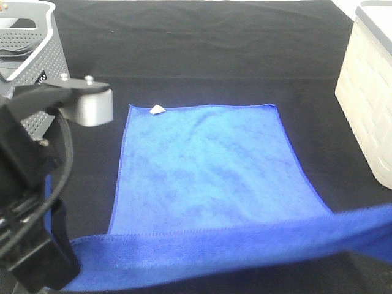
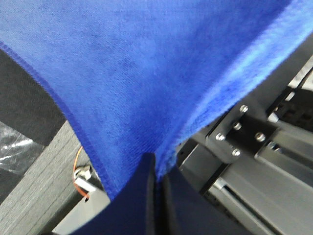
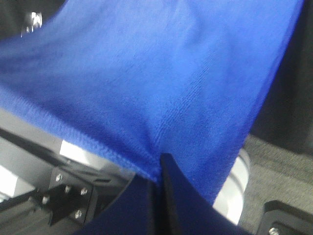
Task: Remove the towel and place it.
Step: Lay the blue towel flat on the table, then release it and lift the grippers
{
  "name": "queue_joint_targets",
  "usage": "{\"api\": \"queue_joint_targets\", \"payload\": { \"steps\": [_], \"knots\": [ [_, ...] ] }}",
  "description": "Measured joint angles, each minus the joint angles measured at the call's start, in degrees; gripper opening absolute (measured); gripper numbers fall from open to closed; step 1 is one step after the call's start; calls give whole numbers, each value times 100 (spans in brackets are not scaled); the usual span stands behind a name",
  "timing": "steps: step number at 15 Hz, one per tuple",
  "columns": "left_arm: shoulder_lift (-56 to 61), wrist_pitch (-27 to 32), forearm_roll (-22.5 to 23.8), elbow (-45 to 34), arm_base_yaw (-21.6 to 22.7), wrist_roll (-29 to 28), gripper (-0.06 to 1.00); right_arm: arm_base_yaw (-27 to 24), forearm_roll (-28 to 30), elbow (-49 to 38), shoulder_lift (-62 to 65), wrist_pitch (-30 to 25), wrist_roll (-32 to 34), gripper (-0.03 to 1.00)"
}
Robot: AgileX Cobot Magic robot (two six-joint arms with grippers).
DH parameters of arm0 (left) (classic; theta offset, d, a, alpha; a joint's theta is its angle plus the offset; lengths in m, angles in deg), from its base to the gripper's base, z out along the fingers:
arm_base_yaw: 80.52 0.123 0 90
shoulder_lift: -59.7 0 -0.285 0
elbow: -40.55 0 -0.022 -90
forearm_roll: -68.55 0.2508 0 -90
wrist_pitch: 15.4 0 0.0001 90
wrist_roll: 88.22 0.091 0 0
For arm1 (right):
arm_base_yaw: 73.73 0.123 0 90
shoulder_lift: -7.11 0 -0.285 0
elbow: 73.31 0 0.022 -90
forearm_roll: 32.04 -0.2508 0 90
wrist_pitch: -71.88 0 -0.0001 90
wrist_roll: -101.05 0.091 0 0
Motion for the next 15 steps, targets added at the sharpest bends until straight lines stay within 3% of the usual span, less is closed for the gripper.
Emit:
{"api": "queue_joint_targets", "payload": {
  "steps": [4, 8, 15],
  "knots": [
    [-458, 40, -57, 0, 0, 309, 0, 0, -80, -544, -378, 6, -109, 3],
    [-1289, 40, -567, 0, 0, 888, 0, 0, -92, -642, -1255, 11, -309, 3],
    [-2607, -183, -1134, 0, -74, 1346, 0, 0, -344, -997, -2813, 115, -922, 3]
  ]
}}
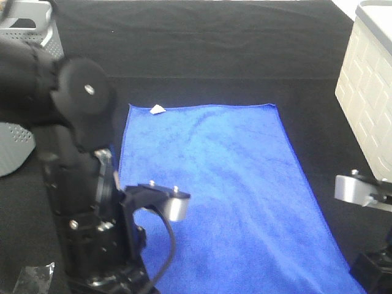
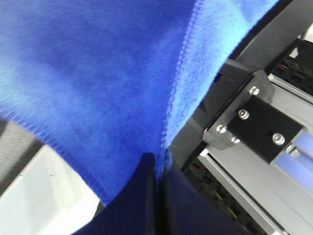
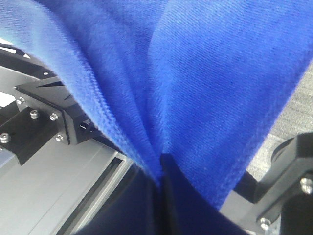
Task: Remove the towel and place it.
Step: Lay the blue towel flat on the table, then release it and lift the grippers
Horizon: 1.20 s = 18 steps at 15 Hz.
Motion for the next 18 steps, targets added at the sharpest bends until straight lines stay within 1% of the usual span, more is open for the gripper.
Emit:
{"api": "queue_joint_targets", "payload": {
  "steps": [2, 4, 7, 8, 9, 10, 11, 13, 14, 15, 17, 18],
  "knots": [
    [-201, -223, -74, 0, -103, 52, 0, 0, -40, 0, -418, 149, -138, 3],
    [-286, -286, -218, -29, -109, 57, 0, 0, -46, 0, -670, 309, -229, 6],
    [-309, -424, -653, -34, -120, 57, 0, 0, -74, 0, -728, 378, -309, 20],
    [-309, -504, -733, -34, -143, 57, 0, 0, -74, 0, -728, 378, -309, 26],
    [-309, -550, -739, -34, -241, 57, 2, 0, -92, 0, -728, 378, -309, 32],
    [-309, -584, -745, -34, -361, 57, 8, 0, -126, 0, -728, 378, -309, 40],
    [-309, -682, -745, -34, -516, 57, 19, 0, -195, 0, -728, 378, -309, 48],
    [-309, -802, -739, -34, -705, -11, 49, 0, -212, 0, -728, 384, -309, 58],
    [-309, -814, -602, -34, -716, -143, 60, 0, -212, 0, -728, 413, -309, 60],
    [-309, -791, -246, -34, -716, -401, 67, 0, -206, 0, -728, 464, -309, 61],
    [-309, -602, 74, -34, -716, -602, 69, 0, -195, 0, -728, 476, -309, 62],
    [-309, -602, 74, -34, -716, -602, 69, 0, -195, 0, -728, 476, -309, 62]
  ]
}}
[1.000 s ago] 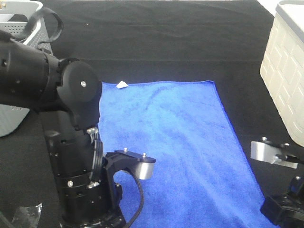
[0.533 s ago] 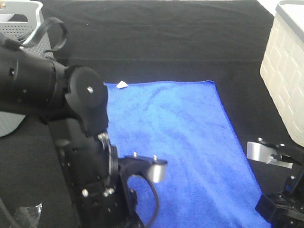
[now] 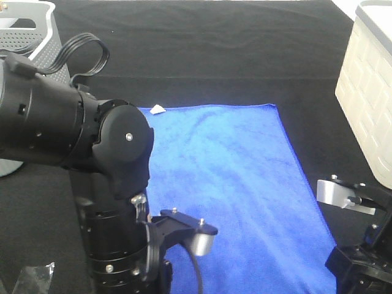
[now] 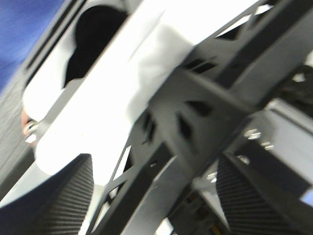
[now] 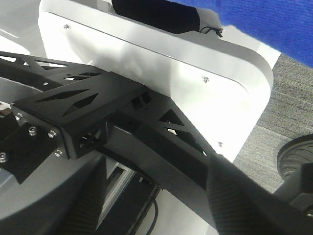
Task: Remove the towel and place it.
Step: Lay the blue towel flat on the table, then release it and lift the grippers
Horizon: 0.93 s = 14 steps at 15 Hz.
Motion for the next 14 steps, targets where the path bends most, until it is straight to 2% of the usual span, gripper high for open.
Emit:
{"api": "queue_joint_targets", "payload": {
  "steps": [4, 7, 9, 10, 14],
  "knots": [
    [0, 344, 407, 23, 0, -52, 69, 0, 407, 808, -23, -29, -97, 62],
    [0, 447, 1089, 653, 86, -206, 69, 0, 1066, 1896, -29, -155, -138, 64],
    [0, 430, 1495, 1243, 602, -561, 69, 0, 1501, 2595, -29, -46, -115, 77],
    [0, 418, 1558, 1564, 974, -659, 69, -6, 1702, 2985, -69, 0, -103, 82],
    [-34, 418, 1639, 2676, 2607, -705, 69, -23, 2149, 4796, -1008, -166, -46, 86]
  ]
}}
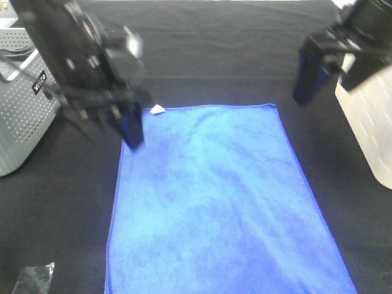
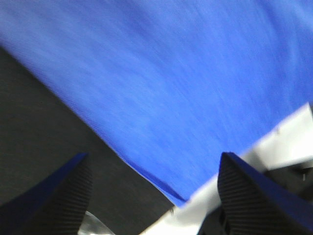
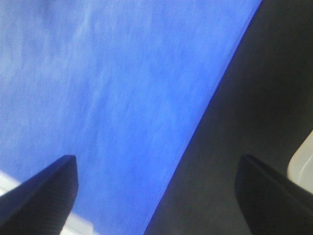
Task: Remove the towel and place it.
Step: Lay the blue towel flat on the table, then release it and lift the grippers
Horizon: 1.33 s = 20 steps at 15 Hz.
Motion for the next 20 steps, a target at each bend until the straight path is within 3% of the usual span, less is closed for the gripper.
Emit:
{"api": "queue_joint_targets", "payload": {
  "steps": [1, 2, 5, 8, 12, 16, 20],
  "knots": [
    [-11, -109, 17, 327, 435, 0, 69, -6, 17, 539, -401, -80, 0, 86],
    [-11, -321, 23, 430, 590, -17, 69, -86, -29, 1226, -934, -206, 0, 86],
    [-74, -1037, 206, 470, 665, -46, 70, -579, -401, 2424, -2017, -378, 6, 86],
    [-625, -1192, 206, 854, 865, -46, 70, -814, -630, 3478, -2876, -384, 23, 86],
    [-1438, -991, 57, 1765, 1083, -63, 70, -808, -710, 3759, -3403, -407, 109, 86],
    [-1845, -1455, -34, 1948, 1134, -372, 70, -808, -968, 3793, -3512, -63, 355, 86],
    [-2934, -1375, 0, 3231, 1197, -418, 70, -819, -911, 4114, -4475, 86, 355, 86]
  ]
}}
